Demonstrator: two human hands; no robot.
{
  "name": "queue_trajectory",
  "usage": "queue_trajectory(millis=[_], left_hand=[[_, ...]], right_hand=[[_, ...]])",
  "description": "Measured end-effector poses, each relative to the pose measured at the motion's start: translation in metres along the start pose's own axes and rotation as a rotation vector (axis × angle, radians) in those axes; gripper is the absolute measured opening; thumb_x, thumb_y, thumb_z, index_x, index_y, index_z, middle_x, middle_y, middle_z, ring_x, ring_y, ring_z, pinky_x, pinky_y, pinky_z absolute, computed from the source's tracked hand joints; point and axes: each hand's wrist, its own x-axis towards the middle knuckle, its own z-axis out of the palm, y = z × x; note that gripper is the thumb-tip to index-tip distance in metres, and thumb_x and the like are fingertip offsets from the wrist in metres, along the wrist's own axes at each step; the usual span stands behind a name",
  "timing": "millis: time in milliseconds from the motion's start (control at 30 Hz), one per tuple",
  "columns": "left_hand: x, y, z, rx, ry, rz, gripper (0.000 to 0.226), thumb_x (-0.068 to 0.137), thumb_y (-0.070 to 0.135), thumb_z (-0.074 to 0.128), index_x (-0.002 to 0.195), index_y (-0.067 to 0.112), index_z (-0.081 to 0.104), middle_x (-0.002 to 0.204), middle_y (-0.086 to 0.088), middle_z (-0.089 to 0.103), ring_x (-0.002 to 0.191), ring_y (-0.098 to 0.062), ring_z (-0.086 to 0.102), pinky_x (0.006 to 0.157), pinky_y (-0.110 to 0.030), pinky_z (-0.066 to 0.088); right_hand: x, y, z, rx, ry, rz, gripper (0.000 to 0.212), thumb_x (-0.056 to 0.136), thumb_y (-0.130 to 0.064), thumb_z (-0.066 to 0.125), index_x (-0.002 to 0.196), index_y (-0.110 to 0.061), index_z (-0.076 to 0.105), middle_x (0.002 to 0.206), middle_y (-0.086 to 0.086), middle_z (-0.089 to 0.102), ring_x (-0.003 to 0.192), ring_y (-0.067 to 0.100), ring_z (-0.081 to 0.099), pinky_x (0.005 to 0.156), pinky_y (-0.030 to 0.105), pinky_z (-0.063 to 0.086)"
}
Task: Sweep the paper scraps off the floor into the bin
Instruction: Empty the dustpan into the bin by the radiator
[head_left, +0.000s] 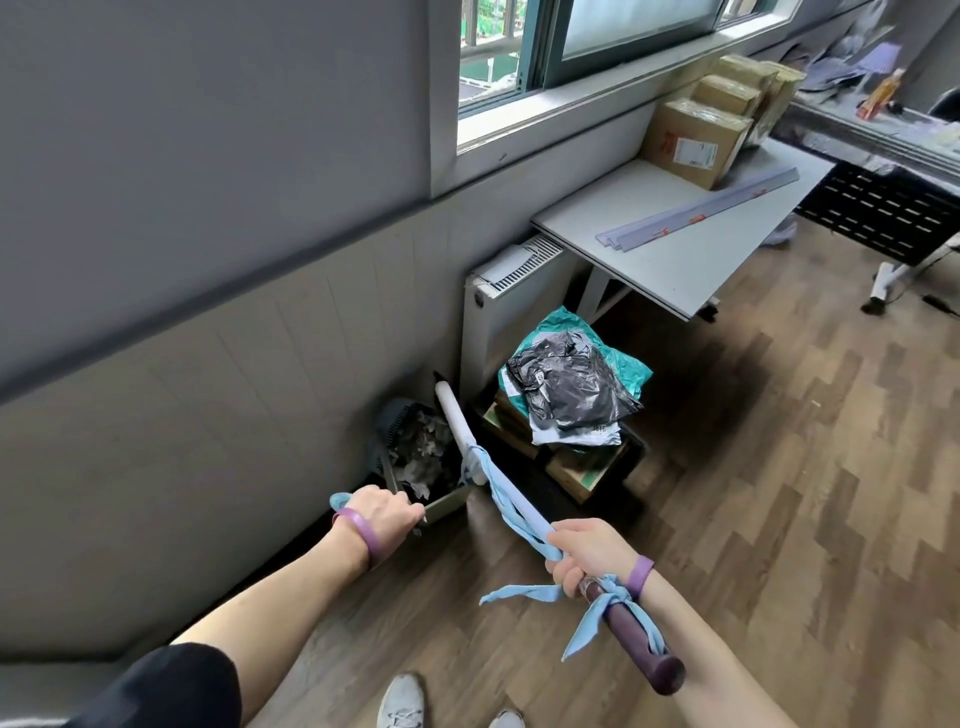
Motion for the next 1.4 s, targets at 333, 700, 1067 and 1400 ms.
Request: queue_trajectory(millis=[333,700,1067,1400], left_hand=[[-0.012,-0.002,-0.002,0.097,0.014,0.055,0.029,0.097,0.016,0.032,0.118,0.012,0.052,0.119,-0.013,0.057,0.107,-0.034,0.06,0.075,-0.036,0.032],[-0.017,-0.004,-0.009,0.094,0.016,0.061,0.028,0.097,0.017,0.034,0.117,0.013,0.054,0.115,-0.013,0.06,0.106,-0.033,0.061,0.083,-0.037,0.04],[-0.021,-0.012,0.014,0.0,0.039,0.036,0.032,0.033,0.032,0.085,0.049,0.028,0.057,0.045,0.006,0.05,0.03,-0.012,0.05,0.039,-0.015,0.031],[-0.023,0.01,0.009,0.057,-0.025,0.074,0.029,0.097,0.015,0.032,0.119,0.011,0.051,0.116,-0.015,0.055,0.103,-0.034,0.06,0.074,-0.037,0.031]], right_hand=[[0.003,0.003,0.004,-0.037,0.038,-0.008,0.022,0.099,-0.007,0.042,0.085,-0.004,0.059,0.048,0.004,0.043,0.03,0.007,0.037,0.033,0.016,0.035],[0.02,0.011,0.001,0.115,0.031,0.101,0.021,0.099,-0.013,0.042,0.086,-0.001,0.054,0.048,0.005,0.04,0.028,0.008,0.036,0.031,0.016,0.034],[0.015,0.014,0.001,0.074,0.002,0.014,0.027,0.099,-0.008,0.04,0.074,-0.006,0.051,0.046,0.003,0.038,0.03,0.007,0.034,0.031,0.016,0.032],[0.019,0.029,0.009,0.036,-0.006,0.032,0.026,0.099,-0.007,0.038,0.074,-0.005,0.044,0.049,0.004,0.035,0.03,0.007,0.033,0.03,0.016,0.031]])
